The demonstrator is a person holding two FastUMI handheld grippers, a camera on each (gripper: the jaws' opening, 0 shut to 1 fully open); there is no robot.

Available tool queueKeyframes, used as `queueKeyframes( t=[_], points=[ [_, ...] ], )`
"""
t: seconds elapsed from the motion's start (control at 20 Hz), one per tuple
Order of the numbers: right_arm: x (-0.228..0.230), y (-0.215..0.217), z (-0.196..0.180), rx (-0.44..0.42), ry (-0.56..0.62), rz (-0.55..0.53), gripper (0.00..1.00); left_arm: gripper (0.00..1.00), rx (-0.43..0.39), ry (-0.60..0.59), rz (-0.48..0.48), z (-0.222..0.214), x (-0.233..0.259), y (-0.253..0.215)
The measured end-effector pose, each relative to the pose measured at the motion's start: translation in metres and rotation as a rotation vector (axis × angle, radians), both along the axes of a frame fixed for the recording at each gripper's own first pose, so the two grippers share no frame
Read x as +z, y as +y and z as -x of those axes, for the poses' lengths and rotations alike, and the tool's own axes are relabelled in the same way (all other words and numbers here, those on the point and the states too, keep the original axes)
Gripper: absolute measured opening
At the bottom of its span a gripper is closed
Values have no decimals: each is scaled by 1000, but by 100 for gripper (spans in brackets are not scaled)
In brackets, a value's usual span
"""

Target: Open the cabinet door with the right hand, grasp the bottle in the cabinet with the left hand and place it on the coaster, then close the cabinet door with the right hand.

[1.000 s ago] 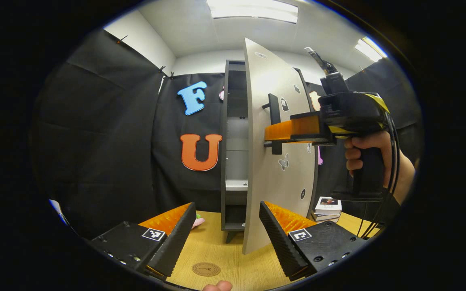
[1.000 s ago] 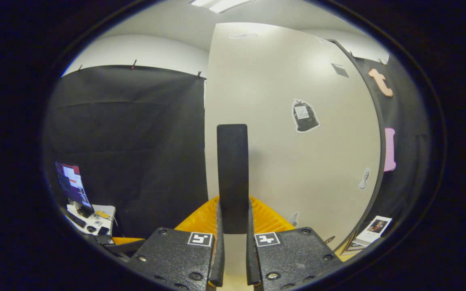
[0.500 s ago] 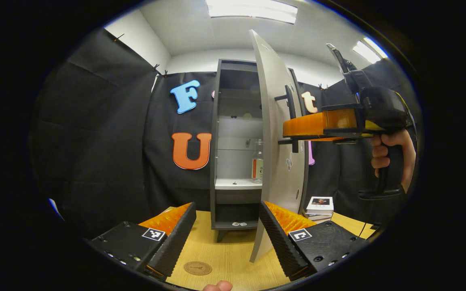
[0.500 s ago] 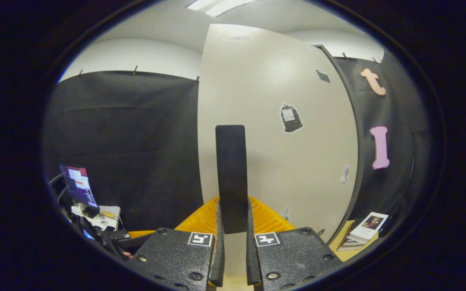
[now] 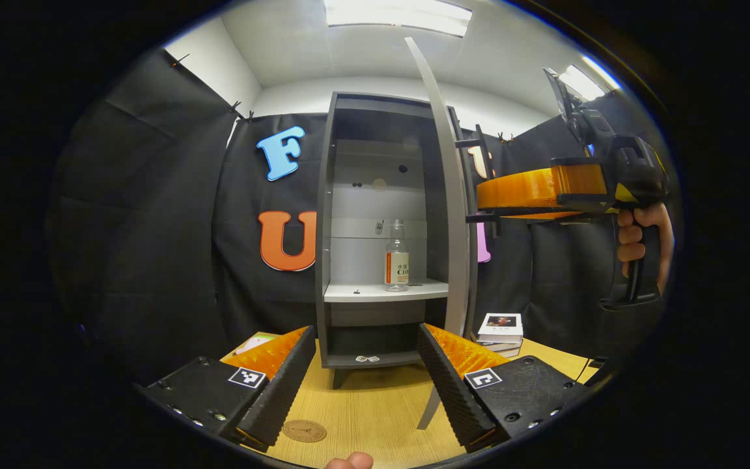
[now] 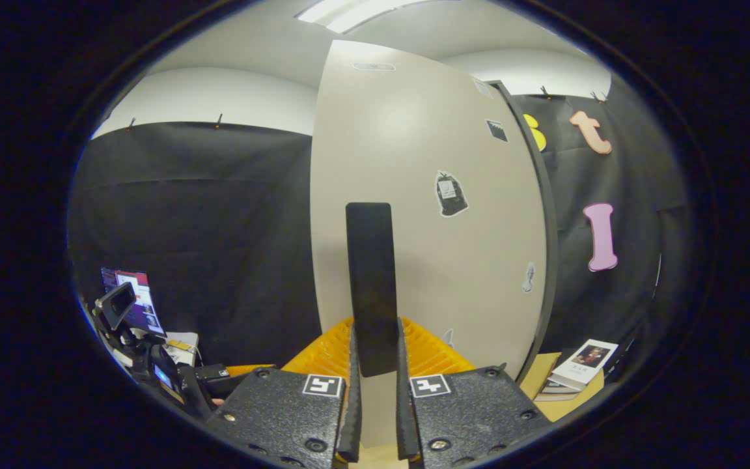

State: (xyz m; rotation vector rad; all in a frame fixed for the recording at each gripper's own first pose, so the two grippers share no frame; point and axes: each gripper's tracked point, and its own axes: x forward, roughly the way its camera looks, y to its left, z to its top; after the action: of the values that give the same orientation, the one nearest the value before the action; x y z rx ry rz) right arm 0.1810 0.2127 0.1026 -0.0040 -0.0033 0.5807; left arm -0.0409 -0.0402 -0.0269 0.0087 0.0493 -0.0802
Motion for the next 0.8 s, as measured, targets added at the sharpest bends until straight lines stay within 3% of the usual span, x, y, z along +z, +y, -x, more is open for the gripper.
queueKeyframes(
  t=[0.35,0.8],
  points=[
    [3,-21,6,-37,-8,-26,25,95,-20,29,-5,-1,-9,-13],
    [6,-51,5,-191,-25,-67,24,95,-79,49,-11,1,-17,-36]
  ],
)
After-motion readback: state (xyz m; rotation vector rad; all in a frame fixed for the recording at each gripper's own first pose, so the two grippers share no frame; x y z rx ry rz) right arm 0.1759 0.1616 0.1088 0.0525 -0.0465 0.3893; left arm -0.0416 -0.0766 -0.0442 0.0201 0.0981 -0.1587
